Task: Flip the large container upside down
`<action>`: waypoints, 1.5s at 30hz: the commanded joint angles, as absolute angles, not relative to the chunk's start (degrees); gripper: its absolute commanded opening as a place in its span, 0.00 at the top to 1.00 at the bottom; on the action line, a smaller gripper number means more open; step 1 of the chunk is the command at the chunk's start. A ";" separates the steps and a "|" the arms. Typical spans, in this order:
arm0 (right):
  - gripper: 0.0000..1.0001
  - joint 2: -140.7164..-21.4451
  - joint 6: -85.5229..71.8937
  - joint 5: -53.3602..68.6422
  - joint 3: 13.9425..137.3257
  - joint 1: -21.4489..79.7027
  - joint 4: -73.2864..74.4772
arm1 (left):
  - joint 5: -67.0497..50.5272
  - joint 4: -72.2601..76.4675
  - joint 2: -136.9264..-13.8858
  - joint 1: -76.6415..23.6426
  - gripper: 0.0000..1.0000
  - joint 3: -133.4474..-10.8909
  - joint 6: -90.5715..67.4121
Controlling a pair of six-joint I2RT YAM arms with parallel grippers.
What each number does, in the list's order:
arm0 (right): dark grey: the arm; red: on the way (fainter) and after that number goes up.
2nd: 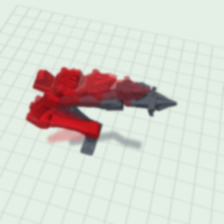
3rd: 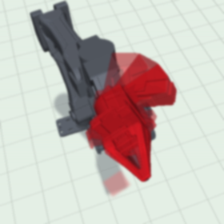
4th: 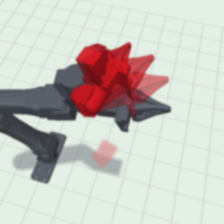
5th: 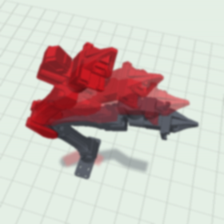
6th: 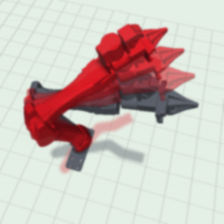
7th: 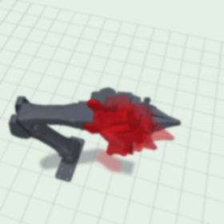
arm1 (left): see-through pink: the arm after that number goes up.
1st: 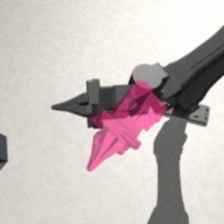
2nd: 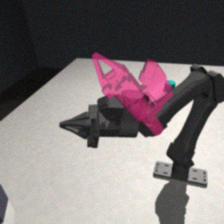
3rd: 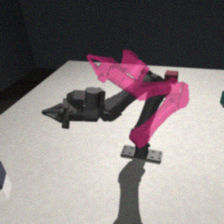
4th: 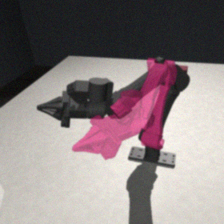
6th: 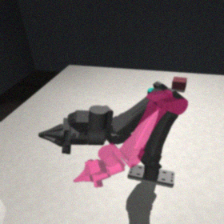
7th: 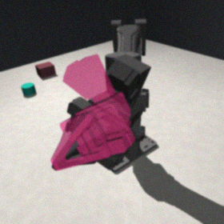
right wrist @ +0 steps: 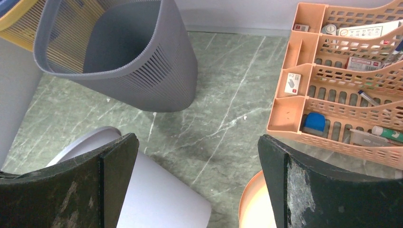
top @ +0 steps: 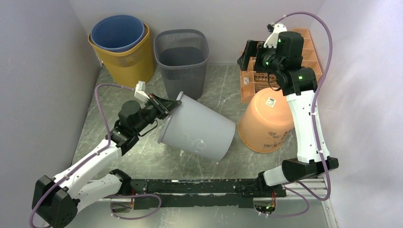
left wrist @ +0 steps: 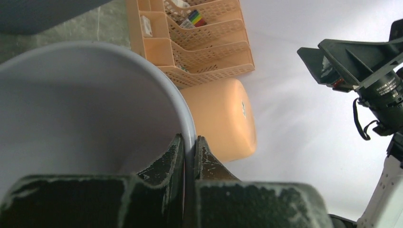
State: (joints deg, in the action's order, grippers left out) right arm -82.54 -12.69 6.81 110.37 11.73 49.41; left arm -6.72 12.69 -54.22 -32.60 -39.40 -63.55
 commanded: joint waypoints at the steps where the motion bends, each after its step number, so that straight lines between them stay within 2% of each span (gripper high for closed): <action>1: 0.00 -81.10 -11.69 5.85 107.92 11.22 48.35 | -7.30 25.41 -56.00 -33.29 0.93 -34.31 -69.89; 11: 0.00 -80.33 -11.60 6.05 105.39 11.02 48.14 | -5.66 16.44 -59.23 -33.84 0.93 -34.25 -63.52; 12: 0.00 -80.33 -11.60 6.11 105.31 11.06 48.28 | -5.81 15.19 -59.71 -33.84 0.90 -34.79 -62.41; 15: 0.00 -80.42 -11.38 6.22 105.06 11.01 48.64 | -5.83 12.00 -60.81 -33.83 0.56 -36.20 -59.09; 16: 0.00 -80.38 -11.33 6.31 104.85 11.02 48.66 | -5.90 11.25 -61.11 -33.84 0.47 -36.63 -58.07; 18: 0.00 -80.25 -11.34 6.33 104.53 11.00 48.65 | -6.55 10.28 -61.72 -33.78 0.40 -37.46 -55.76; 19: 0.00 -80.19 -11.38 6.46 104.32 11.04 48.53 | -7.05 9.75 -62.10 -33.77 0.24 -37.90 -54.66; 20: 0.00 -80.14 -11.42 6.55 104.18 11.04 48.45 | -7.82 9.27 -62.47 -33.81 0.15 -38.37 -53.43; 21: 0.00 -80.15 -11.43 6.59 104.03 11.06 48.43 | -8.73 8.88 -62.85 -33.76 0.12 -38.85 -52.11; 30: 0.00 -79.90 -11.55 7.33 102.55 11.02 47.93 | -13.43 -4.07 -61.82 -33.81 0.36 -46.42 -41.36; 32: 0.00 -79.82 -11.58 7.55 102.12 11.01 47.78 | -13.39 -6.85 -61.38 -33.78 0.34 -48.44 -39.44; 39: 0.00 -79.66 -11.02 7.89 101.50 11.01 47.76 | -16.61 -13.96 -60.39 -33.76 0.16 -53.27 -35.44; 45: 0.00 -80.20 -9.88 7.42 102.28 10.94 48.57 | -20.41 -17.27 -58.07 -33.79 0.22 -52.05 -35.04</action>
